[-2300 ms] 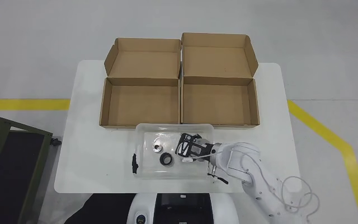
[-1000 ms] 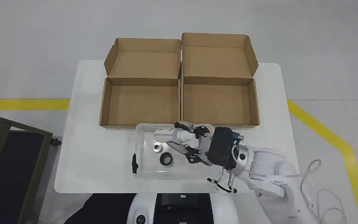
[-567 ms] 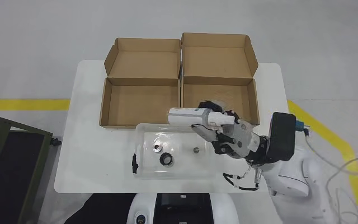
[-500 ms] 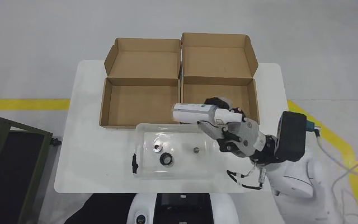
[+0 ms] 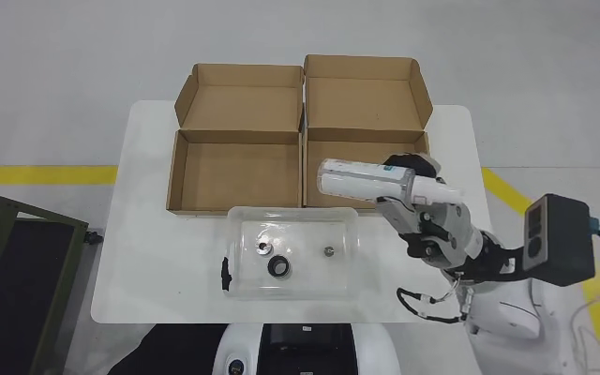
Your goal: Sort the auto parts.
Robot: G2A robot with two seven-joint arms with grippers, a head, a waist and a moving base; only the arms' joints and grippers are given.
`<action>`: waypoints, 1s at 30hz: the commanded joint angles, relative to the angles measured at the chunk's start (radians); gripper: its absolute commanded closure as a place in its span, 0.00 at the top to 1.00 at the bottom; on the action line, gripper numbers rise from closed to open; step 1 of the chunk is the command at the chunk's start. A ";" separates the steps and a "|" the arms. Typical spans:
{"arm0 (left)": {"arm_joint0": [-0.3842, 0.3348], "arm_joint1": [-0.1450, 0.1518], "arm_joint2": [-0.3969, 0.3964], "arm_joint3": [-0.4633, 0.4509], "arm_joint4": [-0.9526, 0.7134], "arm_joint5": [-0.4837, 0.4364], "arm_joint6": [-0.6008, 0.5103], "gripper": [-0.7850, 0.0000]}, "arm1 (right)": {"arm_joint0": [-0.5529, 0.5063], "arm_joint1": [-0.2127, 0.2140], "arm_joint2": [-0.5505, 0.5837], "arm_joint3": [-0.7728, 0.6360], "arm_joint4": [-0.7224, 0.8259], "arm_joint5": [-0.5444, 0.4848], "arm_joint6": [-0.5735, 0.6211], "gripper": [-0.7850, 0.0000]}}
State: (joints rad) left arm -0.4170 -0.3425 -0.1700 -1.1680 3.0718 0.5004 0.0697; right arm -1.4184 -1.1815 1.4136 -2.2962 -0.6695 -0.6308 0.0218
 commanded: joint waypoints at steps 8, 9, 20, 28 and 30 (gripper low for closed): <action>0.000 0.000 0.000 0.000 0.000 0.000 0.000 1.00 | -0.028 0.001 0.014 0.003 -0.055 -0.032 -0.020 0.00; 0.000 0.000 0.000 0.000 0.000 0.000 0.000 1.00 | -0.030 0.001 0.011 0.006 -0.055 -0.026 -0.016 0.00; 0.000 0.000 0.000 0.000 0.000 0.000 0.000 1.00 | -0.022 0.001 -0.019 0.062 -0.147 0.050 0.050 0.00; 0.000 0.000 0.000 0.000 0.000 0.000 0.000 1.00 | -0.012 -0.003 -0.076 0.112 -0.360 0.163 0.087 0.00; 0.000 0.000 0.000 0.000 0.000 0.000 0.000 1.00 | 0.003 -0.005 -0.097 0.141 -0.389 0.193 0.100 0.00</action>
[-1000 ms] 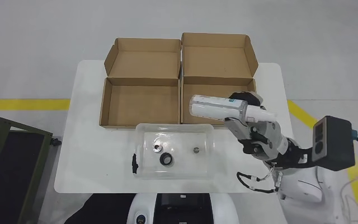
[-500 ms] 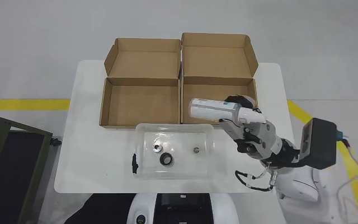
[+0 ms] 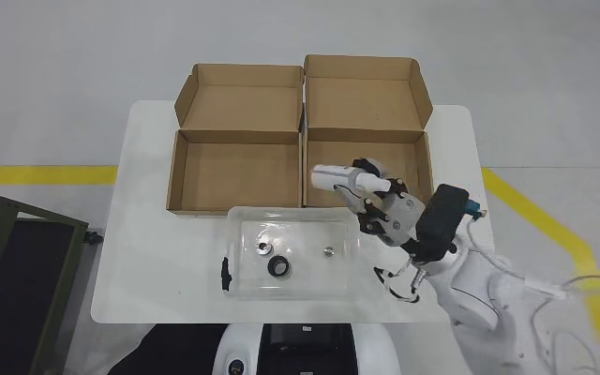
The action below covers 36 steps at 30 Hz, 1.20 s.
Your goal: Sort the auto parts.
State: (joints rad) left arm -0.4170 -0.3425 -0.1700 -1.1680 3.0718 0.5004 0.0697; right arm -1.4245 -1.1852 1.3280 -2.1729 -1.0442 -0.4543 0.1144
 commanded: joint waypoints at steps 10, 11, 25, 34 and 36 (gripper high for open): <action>0.000 0.000 0.000 0.000 0.000 0.000 0.000 1.00 | 0.148 -0.014 -0.098 0.179 -0.058 0.103 0.126 0.00; 0.000 0.000 0.000 0.000 0.000 0.000 0.000 1.00 | 0.158 -0.016 -0.107 0.197 -0.064 0.115 0.135 0.00; 0.000 0.000 0.000 0.000 0.000 0.000 0.000 1.00 | 0.333 -0.045 -0.221 0.432 -0.119 0.231 0.278 0.00; 0.000 0.000 0.000 0.000 0.000 0.000 0.000 1.00 | 0.421 -0.063 -0.274 0.547 -0.126 0.263 0.373 0.00; 0.000 0.000 0.000 0.000 0.000 0.000 0.000 1.00 | 0.434 -0.067 -0.284 0.571 -0.128 0.267 0.381 0.00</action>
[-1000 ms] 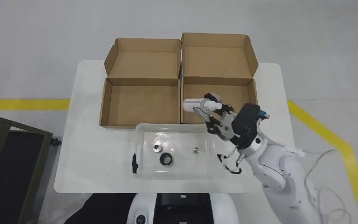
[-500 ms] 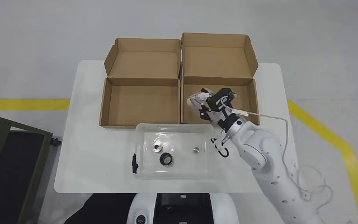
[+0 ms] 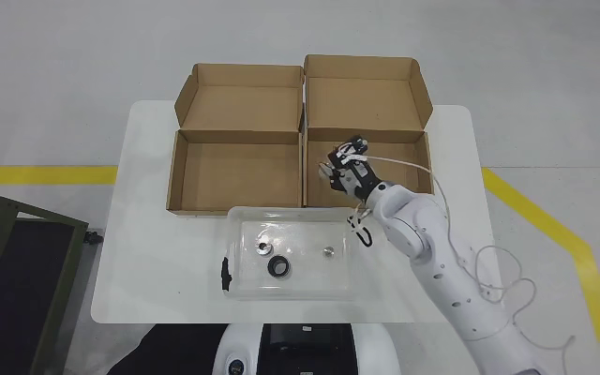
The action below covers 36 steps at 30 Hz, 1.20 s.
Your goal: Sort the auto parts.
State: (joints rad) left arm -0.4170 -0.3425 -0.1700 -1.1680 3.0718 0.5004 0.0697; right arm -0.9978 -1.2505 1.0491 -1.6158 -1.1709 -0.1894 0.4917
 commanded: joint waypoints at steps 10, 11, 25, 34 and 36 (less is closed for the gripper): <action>0.000 0.000 0.000 0.000 0.000 0.000 0.000 1.00 | 0.054 -0.019 -0.042 0.099 -0.017 0.024 0.021 0.24; 0.000 0.000 0.000 0.000 0.000 0.000 0.000 1.00 | 0.057 -0.020 -0.044 0.105 -0.018 0.026 0.021 0.25; 0.000 0.000 0.000 0.000 0.000 0.000 0.000 1.00 | 0.042 -0.024 -0.023 0.068 -0.026 0.015 0.010 1.00; 0.000 0.000 0.000 0.000 0.000 0.000 0.000 1.00 | -0.095 0.006 0.074 -0.221 -0.062 -0.054 0.043 1.00; 0.000 0.000 0.000 0.000 0.000 0.000 0.000 1.00 | -0.131 0.012 0.093 -0.290 -0.054 -0.090 0.058 1.00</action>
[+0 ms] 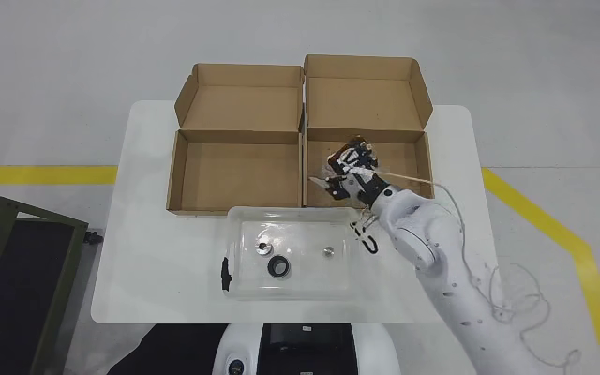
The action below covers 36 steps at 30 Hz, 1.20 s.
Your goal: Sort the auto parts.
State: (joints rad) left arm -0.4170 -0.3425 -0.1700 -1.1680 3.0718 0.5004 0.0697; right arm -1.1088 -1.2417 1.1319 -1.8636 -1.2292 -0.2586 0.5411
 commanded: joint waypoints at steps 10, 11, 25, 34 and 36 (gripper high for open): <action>0.000 0.000 0.000 0.000 0.000 0.000 0.000 1.00 | -0.163 0.030 0.044 -0.275 -0.018 -0.184 0.068 1.00; 0.000 0.000 0.000 0.000 0.000 0.000 0.000 1.00 | -0.175 0.032 0.047 -0.291 -0.021 -0.200 0.068 1.00; 0.000 0.000 0.000 0.000 0.000 0.000 0.000 1.00 | -0.319 0.069 0.091 -0.370 -0.084 -0.425 0.086 1.00; 0.000 0.000 0.000 0.000 0.000 0.000 0.000 1.00 | -0.326 0.081 0.074 -0.337 -0.116 -0.478 0.128 1.00; 0.000 0.000 0.000 0.000 0.000 0.000 0.000 1.00 | -0.317 0.083 0.067 -0.322 -0.122 -0.484 0.148 1.00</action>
State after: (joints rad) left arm -0.4170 -0.3425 -0.1700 -1.1680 3.0718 0.5004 0.0697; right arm -1.4315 -1.1601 1.2026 -2.1939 -1.3468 -0.7379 0.6764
